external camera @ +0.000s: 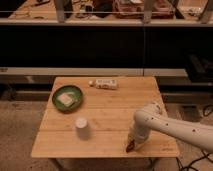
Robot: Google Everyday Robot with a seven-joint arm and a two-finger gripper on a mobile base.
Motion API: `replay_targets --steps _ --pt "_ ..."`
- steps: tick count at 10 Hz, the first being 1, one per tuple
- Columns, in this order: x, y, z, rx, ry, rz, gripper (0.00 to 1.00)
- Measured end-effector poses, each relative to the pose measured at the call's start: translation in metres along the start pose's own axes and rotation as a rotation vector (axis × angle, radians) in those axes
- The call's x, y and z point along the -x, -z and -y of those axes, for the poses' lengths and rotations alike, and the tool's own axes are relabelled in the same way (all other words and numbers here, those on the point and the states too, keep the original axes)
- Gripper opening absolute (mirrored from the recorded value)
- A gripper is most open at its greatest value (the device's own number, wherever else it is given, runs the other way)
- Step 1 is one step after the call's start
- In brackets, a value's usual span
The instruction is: Drag the pepper across the table
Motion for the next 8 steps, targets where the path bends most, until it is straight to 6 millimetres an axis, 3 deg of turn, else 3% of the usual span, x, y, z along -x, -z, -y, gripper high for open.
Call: replay_targets --steps 8 --pt "-0.007 0.005 0.040 -0.067 0.060 -0.033 0.00"
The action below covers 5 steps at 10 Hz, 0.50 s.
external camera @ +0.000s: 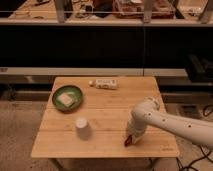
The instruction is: Drag the pepper across the table
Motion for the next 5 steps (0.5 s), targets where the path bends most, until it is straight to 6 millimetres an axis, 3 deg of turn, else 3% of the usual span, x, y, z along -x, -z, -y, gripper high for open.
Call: replay_targets --steps 5 --pt "-0.002 -0.003 0.030 -0.035 0.047 -0.038 0.00"
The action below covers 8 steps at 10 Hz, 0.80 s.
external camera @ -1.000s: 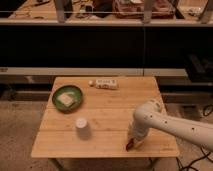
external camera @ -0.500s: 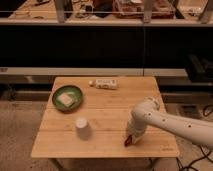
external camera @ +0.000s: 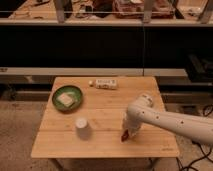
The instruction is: Drag the pepper across the table
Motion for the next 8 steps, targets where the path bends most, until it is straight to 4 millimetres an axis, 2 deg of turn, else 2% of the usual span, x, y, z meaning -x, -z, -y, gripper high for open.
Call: replay_targets --steps 4,8 --pt "-0.007 -0.006 0.025 -0.027 0.021 -0.013 0.00" --pt "-0.020 -0.002 0.050 -0.046 0.040 -0.040 0.00"
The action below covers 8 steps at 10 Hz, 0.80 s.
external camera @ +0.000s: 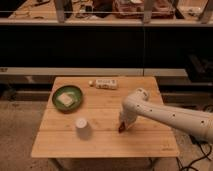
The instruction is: Drag the pepper across the table
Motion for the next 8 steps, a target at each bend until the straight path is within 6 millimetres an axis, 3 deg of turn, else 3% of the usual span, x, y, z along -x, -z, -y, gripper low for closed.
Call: replay_targets --steps 5,8 --pt "-0.002 -0.005 0.040 -0.039 0.042 0.039 0.00" --pt "-0.014 -0.007 0.059 -0.048 0.071 0.034 0.00"
